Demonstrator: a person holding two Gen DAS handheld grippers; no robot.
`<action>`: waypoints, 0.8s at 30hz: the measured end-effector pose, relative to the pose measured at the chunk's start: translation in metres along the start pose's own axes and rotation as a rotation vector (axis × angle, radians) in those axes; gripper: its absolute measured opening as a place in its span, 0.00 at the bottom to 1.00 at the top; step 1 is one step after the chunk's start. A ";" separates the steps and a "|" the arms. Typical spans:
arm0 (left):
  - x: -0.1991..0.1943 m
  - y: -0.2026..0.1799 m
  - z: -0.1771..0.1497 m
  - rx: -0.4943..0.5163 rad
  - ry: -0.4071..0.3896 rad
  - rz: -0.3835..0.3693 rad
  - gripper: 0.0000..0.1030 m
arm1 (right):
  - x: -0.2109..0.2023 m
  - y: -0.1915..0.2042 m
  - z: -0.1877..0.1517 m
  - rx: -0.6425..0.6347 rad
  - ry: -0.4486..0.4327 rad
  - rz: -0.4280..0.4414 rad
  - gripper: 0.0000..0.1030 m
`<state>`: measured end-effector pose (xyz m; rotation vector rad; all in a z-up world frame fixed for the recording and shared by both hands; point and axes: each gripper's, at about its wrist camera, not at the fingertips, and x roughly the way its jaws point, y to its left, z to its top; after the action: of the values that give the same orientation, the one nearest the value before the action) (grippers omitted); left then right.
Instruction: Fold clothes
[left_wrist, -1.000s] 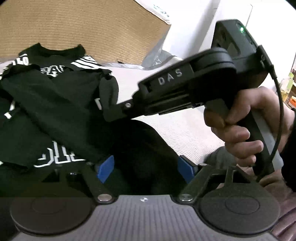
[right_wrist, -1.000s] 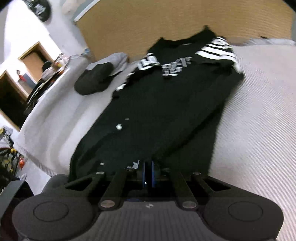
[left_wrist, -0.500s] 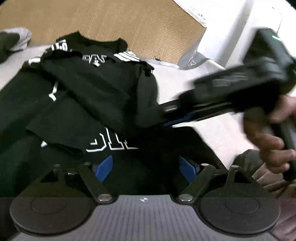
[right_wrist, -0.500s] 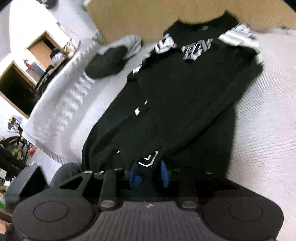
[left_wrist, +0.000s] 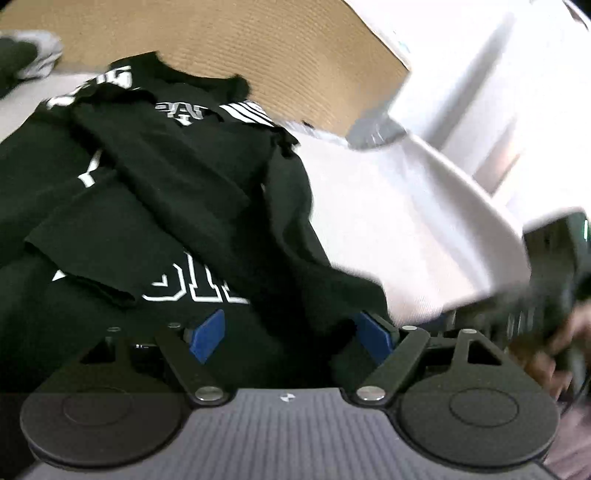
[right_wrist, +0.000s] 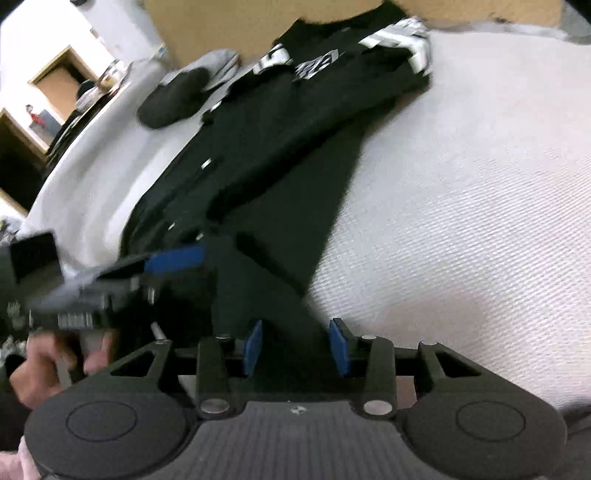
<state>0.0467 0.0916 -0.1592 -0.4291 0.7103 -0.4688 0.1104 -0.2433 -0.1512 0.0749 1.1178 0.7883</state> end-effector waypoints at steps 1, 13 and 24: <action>-0.002 0.002 0.003 -0.028 -0.012 -0.025 0.79 | 0.003 0.003 -0.001 -0.014 0.013 0.009 0.42; 0.029 -0.030 0.026 0.082 0.107 0.115 0.70 | 0.029 0.072 -0.020 -0.248 0.055 0.010 0.06; 0.010 0.009 0.008 0.041 0.145 0.158 0.23 | 0.007 0.078 -0.007 -0.200 -0.017 0.020 0.15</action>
<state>0.0614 0.0950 -0.1635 -0.2994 0.8666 -0.3674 0.0648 -0.1846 -0.1267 -0.0747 1.0189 0.9120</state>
